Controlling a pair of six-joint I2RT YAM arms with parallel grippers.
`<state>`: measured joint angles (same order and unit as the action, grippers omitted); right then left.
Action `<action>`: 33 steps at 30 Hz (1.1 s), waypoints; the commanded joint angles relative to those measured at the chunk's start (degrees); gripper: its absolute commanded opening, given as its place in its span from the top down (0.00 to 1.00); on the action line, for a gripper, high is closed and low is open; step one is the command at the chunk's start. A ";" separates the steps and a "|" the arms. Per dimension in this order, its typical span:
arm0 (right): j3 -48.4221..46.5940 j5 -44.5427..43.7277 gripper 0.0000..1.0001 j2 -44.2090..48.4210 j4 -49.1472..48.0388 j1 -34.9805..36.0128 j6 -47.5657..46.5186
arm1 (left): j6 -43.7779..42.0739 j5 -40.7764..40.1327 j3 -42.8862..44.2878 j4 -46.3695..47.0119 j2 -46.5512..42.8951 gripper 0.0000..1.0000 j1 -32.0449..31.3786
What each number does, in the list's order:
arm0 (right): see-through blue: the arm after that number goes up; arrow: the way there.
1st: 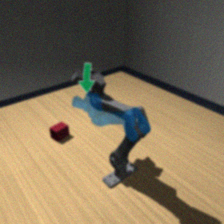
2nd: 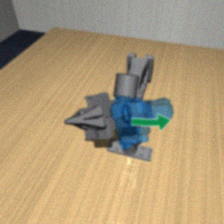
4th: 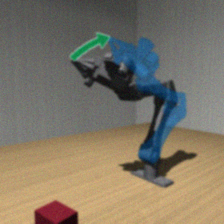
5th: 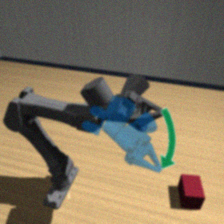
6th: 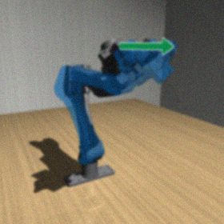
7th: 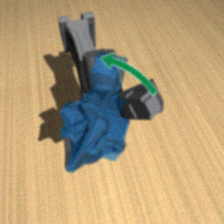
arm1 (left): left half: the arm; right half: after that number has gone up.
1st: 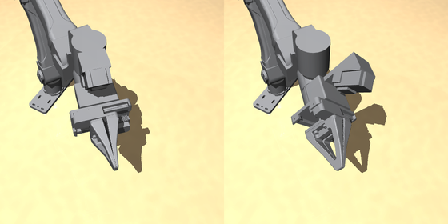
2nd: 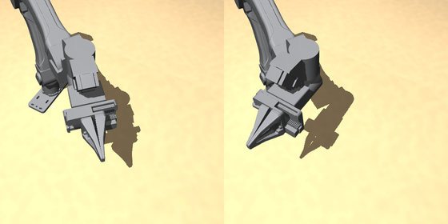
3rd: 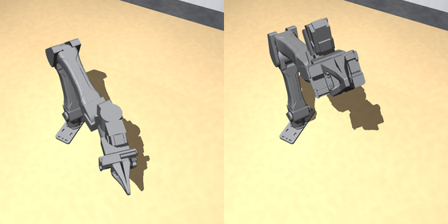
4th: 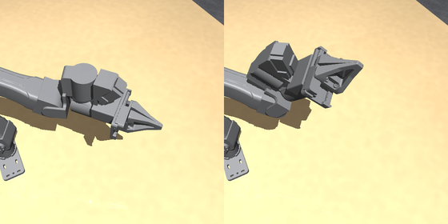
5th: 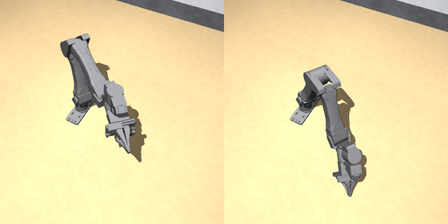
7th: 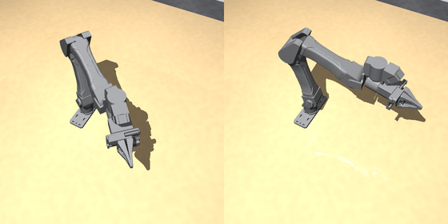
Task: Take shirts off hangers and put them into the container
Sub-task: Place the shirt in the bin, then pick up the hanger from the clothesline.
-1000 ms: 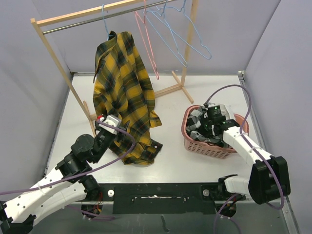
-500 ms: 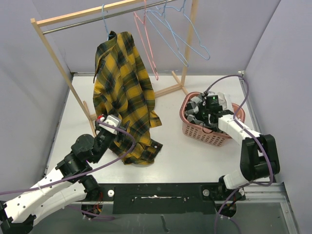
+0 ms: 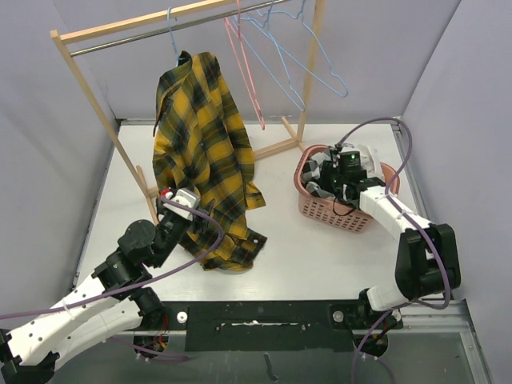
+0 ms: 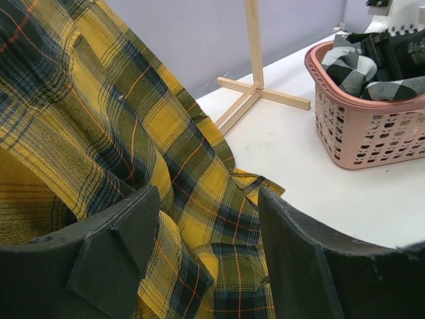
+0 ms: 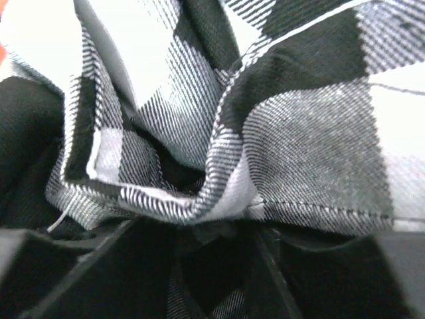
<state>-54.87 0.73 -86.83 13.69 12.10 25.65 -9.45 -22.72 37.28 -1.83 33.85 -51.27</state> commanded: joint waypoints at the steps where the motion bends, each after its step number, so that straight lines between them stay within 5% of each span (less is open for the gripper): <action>1: -0.71 -2.49 0.55 7.54 14.01 0.06 -2.54 | 0.22 -0.04 1.75 2.63 0.08 0.40 0.32; 12: -12.02 -5.50 0.50 22.45 24.75 2.30 -4.82 | 0.22 -1.18 1.45 2.83 -0.96 0.39 0.46; 18: -24.19 -8.41 0.50 26.08 31.41 13.09 -6.67 | -0.04 -1.87 0.91 3.68 -1.67 0.39 0.51; 27: -57.81 -19.14 0.49 8.30 40.75 39.30 -16.12 | -0.01 -1.37 0.82 3.68 -2.02 0.39 0.59; 33: -82.17 -15.30 0.42 -7.73 42.87 44.74 -21.68 | -0.22 -0.85 0.94 3.51 -1.77 0.40 0.70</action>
<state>-126.10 -14.74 -87.15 53.93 55.27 9.41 -9.50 -23.81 37.28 -1.10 32.25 -50.89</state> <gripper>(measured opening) 0.558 0.608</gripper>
